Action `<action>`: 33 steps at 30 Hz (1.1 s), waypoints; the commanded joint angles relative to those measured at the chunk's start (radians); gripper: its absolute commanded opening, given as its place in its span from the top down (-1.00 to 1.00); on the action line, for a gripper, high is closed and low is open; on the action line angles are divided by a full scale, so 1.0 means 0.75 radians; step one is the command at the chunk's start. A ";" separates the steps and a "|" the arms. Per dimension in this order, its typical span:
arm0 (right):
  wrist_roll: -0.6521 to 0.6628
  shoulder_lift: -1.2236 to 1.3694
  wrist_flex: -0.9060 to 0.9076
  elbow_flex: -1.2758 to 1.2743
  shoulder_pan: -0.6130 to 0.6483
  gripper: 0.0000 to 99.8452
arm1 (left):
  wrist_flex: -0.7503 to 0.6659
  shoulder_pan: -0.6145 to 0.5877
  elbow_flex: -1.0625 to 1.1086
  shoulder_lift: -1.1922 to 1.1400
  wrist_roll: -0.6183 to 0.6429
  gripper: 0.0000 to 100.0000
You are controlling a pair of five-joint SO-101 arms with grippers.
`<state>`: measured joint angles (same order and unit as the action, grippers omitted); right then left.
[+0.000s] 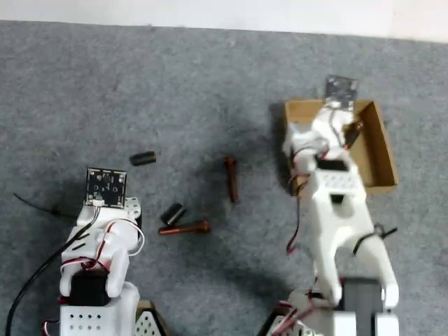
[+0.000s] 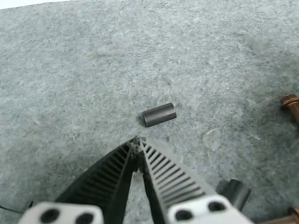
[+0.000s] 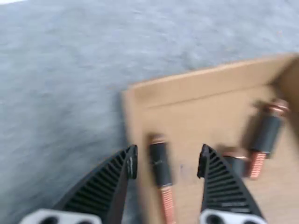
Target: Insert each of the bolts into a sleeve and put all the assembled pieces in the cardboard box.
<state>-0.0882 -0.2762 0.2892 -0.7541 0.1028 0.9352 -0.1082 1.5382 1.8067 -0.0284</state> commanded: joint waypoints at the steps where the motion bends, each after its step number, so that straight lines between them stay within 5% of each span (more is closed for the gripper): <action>1: -0.012 -0.269 0.005 -0.130 0.138 0.63 | -0.031 -0.015 -0.017 0.015 -0.008 0.99; 16: -0.012 -0.619 0.009 -0.512 0.701 0.63 | -0.031 -0.089 -0.026 0.017 -0.002 0.99; 33: 0.096 -0.619 0.009 -0.566 0.738 0.63 | -0.031 -0.157 -0.042 0.017 0.000 0.99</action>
<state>-0.0345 -0.7104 0.2938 -1.1838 0.6429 0.9352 -0.2186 1.5382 1.8067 -0.0284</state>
